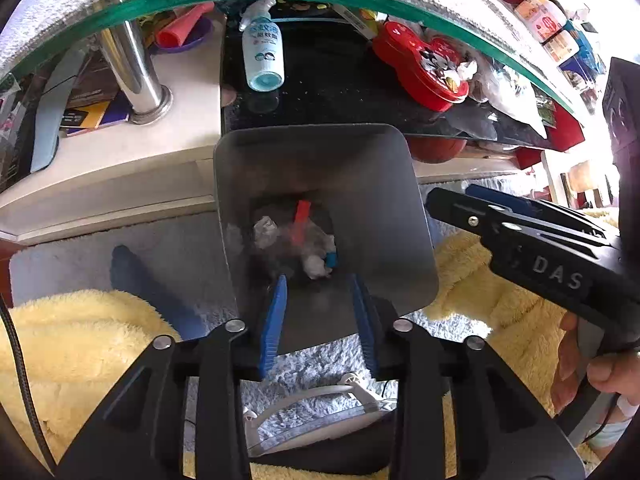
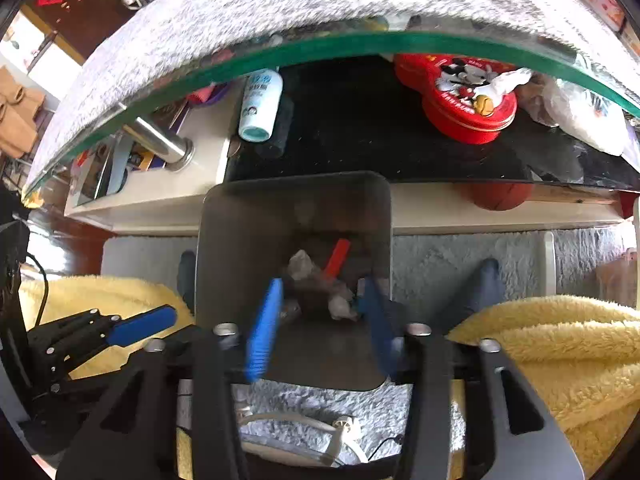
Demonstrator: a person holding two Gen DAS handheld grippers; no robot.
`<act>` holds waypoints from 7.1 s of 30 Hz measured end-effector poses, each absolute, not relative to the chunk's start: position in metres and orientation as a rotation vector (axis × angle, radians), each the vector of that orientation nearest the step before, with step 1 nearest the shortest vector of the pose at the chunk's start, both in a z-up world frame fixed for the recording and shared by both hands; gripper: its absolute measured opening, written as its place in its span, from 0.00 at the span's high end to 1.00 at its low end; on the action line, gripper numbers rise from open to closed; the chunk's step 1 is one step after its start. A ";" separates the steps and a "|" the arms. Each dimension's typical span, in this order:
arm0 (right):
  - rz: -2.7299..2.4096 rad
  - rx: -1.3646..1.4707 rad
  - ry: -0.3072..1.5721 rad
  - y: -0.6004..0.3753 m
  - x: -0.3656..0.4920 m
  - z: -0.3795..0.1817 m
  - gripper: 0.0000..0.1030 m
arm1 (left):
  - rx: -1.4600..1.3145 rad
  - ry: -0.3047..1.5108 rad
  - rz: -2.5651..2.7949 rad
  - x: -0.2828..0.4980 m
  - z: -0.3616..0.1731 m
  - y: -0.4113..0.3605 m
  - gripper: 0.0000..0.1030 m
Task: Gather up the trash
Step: 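Carry the blister pack and bottle into the bin and open both tools, then raise both open tools back over the table, then grasp the white-green medicine packet with the left tool while the right tool grasps the teal block, then carry the medicine packet and teal block into the bin and open both tools, then raise both open tools back over the table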
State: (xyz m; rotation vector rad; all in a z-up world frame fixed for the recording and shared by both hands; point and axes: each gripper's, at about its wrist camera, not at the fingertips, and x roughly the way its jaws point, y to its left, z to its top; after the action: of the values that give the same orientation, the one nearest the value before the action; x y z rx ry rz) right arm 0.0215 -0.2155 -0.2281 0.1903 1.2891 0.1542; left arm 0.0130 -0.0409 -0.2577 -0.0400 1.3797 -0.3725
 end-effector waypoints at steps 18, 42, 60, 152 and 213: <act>0.104 0.192 1.112 -0.242 0.051 -0.146 0.19 | -0.030 1.189 -0.346 0.040 -0.174 -0.030 0.15; 0.099 0.212 1.074 -0.224 0.198 -0.137 0.27 | 0.050 1.123 -0.346 0.176 -0.149 -0.032 0.14; 0.031 0.110 1.078 -0.231 0.224 -0.149 0.57 | 0.041 1.135 -0.377 0.250 -0.161 -0.048 0.20; 0.213 0.143 1.359 -0.209 -0.003 -0.240 0.59 | -0.089 1.335 -0.402 0.023 -0.251 -0.031 0.71; 0.096 0.170 1.028 -0.274 0.234 -0.116 0.11 | 0.053 1.117 -0.376 0.197 -0.150 -0.080 0.08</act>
State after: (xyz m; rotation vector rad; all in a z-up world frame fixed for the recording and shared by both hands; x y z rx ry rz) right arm 0.2339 -0.2735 -0.1162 0.1701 1.0276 0.0956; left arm 0.1971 -0.0803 -0.1504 0.0531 1.1166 -0.3757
